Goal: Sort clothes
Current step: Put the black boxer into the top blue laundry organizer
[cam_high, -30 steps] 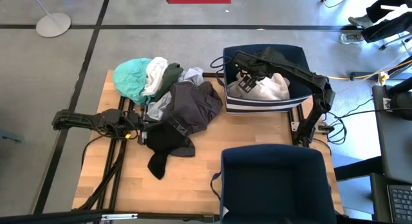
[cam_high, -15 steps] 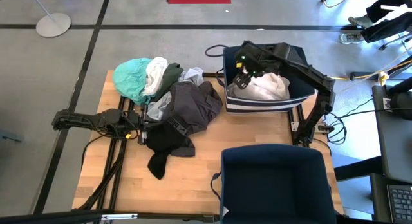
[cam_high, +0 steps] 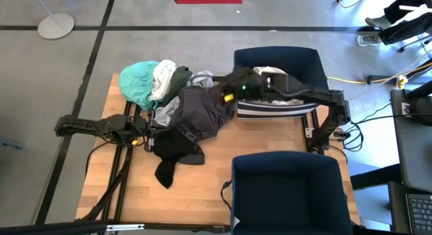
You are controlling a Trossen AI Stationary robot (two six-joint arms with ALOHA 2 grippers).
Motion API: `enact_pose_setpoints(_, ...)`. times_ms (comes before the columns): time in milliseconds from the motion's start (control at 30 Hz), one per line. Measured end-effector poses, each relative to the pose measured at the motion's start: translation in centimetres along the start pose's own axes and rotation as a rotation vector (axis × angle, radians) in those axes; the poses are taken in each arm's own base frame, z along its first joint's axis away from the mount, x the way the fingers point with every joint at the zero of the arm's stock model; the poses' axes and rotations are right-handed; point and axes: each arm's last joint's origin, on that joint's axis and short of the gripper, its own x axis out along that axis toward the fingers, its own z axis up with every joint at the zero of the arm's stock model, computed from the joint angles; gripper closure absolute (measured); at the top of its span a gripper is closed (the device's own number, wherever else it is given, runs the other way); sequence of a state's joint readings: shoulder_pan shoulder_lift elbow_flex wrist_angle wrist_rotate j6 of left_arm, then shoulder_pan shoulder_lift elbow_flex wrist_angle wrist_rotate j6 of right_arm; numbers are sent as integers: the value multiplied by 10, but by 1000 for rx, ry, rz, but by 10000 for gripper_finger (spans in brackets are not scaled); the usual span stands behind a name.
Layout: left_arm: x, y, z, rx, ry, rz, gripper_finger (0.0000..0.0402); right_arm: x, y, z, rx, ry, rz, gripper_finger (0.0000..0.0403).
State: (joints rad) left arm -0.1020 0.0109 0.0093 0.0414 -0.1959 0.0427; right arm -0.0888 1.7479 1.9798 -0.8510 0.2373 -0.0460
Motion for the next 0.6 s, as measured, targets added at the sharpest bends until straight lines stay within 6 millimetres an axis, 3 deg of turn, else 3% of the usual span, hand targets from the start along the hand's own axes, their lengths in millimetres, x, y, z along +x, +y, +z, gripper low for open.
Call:
enact_pose_setpoints(333, 0, 0, 0, 7, 0, 0, 402, 53, 57, -16, -99, -141, 195, 143)
enact_pose_setpoints(600, 0, 0, 0, 14, -1, 6, 402, 116, 89, -32, -84, -162, 326, 143)
